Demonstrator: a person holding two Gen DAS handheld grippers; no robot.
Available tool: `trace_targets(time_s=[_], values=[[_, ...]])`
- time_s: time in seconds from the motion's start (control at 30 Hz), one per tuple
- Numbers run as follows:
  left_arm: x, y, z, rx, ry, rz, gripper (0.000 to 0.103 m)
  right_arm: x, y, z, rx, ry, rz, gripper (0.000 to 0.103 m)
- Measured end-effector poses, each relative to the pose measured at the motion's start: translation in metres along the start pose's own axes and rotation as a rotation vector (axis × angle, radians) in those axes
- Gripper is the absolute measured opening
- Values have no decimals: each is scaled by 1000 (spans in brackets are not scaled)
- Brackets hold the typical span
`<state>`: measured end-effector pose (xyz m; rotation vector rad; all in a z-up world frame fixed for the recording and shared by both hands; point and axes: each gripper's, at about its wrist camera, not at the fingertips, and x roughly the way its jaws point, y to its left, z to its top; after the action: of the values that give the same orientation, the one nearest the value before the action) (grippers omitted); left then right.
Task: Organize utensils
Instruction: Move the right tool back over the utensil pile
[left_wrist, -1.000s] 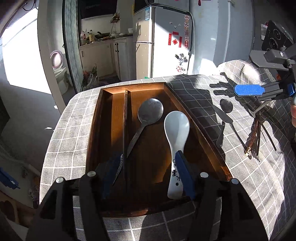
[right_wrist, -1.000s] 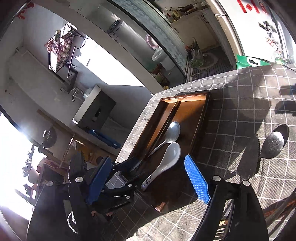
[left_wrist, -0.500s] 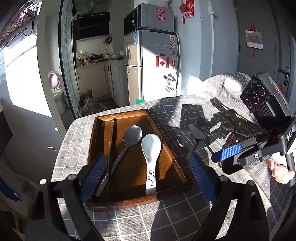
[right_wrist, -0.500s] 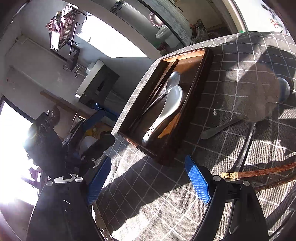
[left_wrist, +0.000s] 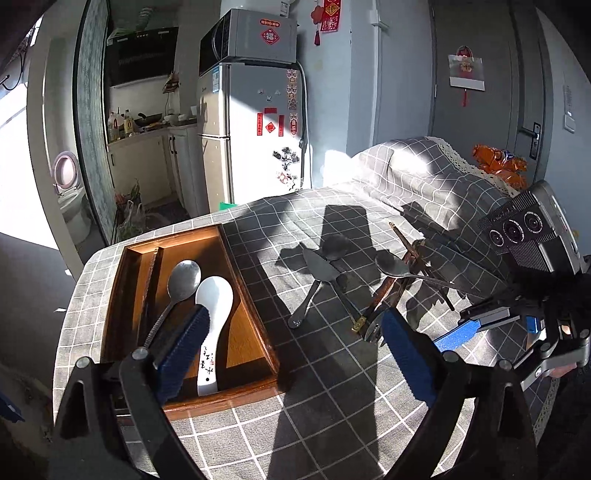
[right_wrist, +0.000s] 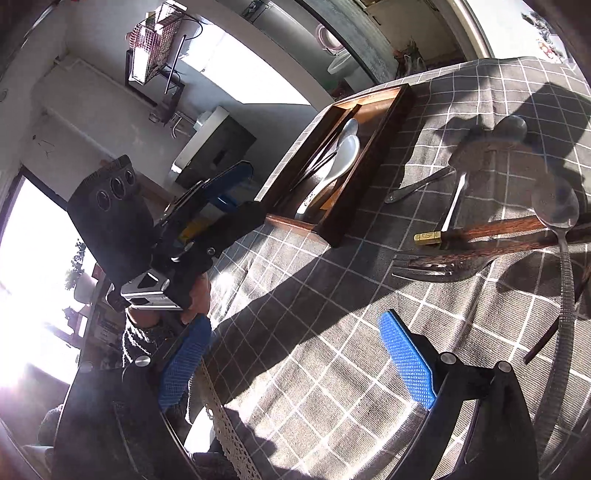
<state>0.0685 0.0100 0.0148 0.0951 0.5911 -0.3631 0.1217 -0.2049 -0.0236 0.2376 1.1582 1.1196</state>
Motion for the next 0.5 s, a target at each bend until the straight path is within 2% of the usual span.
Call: trace_targets(time_s=[0.07, 0.1, 0.2, 0.37, 0.5], values=[[8, -8, -2, 19, 19, -7, 96, 9, -5, -12, 13, 22, 14, 94], [12, -12, -3, 27, 25, -7, 96, 0, 0, -15, -15, -15, 21, 94], [21, -20, -4, 31, 42, -30, 96, 2, -1, -29, -31, 6, 102, 94], [32, -31, -4, 41, 52, -57, 96, -13, 3, -37, -83, -35, 171, 95], [36, -34, -2, 45, 52, -64, 96, -28, 9, -39, -134, -65, 118, 95]])
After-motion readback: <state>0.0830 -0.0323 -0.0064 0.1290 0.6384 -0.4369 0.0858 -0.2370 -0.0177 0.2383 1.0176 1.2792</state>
